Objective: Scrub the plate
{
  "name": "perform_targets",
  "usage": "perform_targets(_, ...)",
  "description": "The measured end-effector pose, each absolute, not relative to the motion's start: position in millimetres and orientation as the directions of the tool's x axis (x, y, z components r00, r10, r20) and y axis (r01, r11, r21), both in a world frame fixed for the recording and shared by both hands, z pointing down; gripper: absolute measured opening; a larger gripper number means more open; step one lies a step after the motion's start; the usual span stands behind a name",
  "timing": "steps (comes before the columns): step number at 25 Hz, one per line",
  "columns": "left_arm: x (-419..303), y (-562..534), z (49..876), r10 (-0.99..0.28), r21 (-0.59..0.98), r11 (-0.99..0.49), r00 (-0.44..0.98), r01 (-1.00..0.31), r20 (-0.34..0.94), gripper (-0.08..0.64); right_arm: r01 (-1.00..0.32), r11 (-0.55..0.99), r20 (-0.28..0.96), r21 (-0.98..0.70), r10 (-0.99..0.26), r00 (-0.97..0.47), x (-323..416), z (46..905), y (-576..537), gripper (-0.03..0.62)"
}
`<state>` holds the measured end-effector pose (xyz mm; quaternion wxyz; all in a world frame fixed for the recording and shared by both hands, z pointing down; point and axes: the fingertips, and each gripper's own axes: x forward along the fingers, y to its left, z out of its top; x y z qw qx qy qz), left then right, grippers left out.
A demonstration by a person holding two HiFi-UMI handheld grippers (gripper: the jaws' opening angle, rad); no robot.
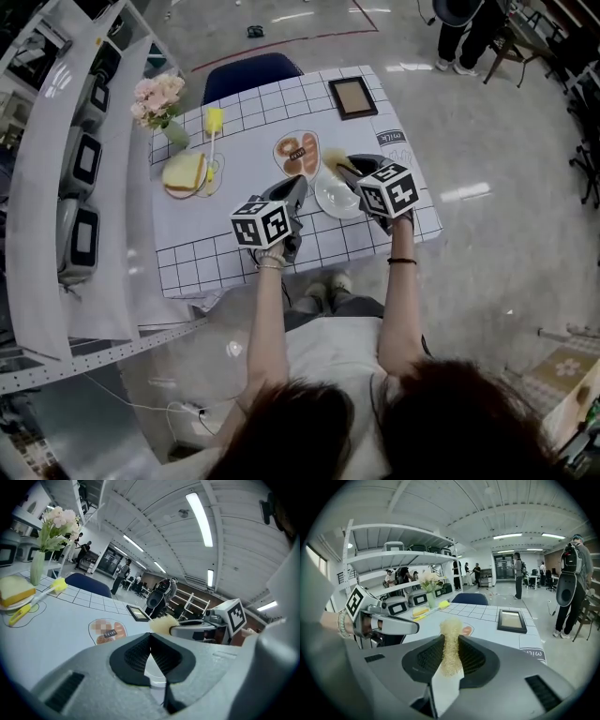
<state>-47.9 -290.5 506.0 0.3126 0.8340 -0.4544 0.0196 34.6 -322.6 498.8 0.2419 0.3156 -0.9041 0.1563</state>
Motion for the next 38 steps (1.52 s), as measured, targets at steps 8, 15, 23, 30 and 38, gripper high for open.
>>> perform_targets(8, -42, -285, 524, -0.748, 0.536, -0.347, 0.572, -0.770, 0.337, 0.011, -0.576, 0.807, 0.600, -0.131, -0.398, -0.694, 30, 523, -324, 0.080)
perform_targets(15, -39, -281, 537, -0.755, 0.559, -0.305, 0.554, -0.771, 0.352, 0.011, -0.531, 0.837, 0.643, -0.129, -0.337, -0.687, 24, 540, -323, 0.080)
perform_targets(23, -36, -276, 546, -0.743, 0.580, -0.286, 0.559, -0.763, 0.368, 0.011, -0.500, 0.857, 0.674, -0.127, -0.296, -0.677, 14, 552, -325, 0.080)
perform_targets(30, -38, -275, 552, -0.735, 0.588, -0.272, 0.559, -0.762, 0.384, 0.011, -0.473, 0.871, 0.703, -0.130, -0.255, -0.663, 9, 564, -321, 0.080)
perform_targets(38, -40, -275, 556, -0.727, 0.593, -0.264, 0.561, -0.761, 0.396, 0.011, -0.466, 0.875, 0.722, -0.136, -0.235, -0.651, 7, 574, -320, 0.080)
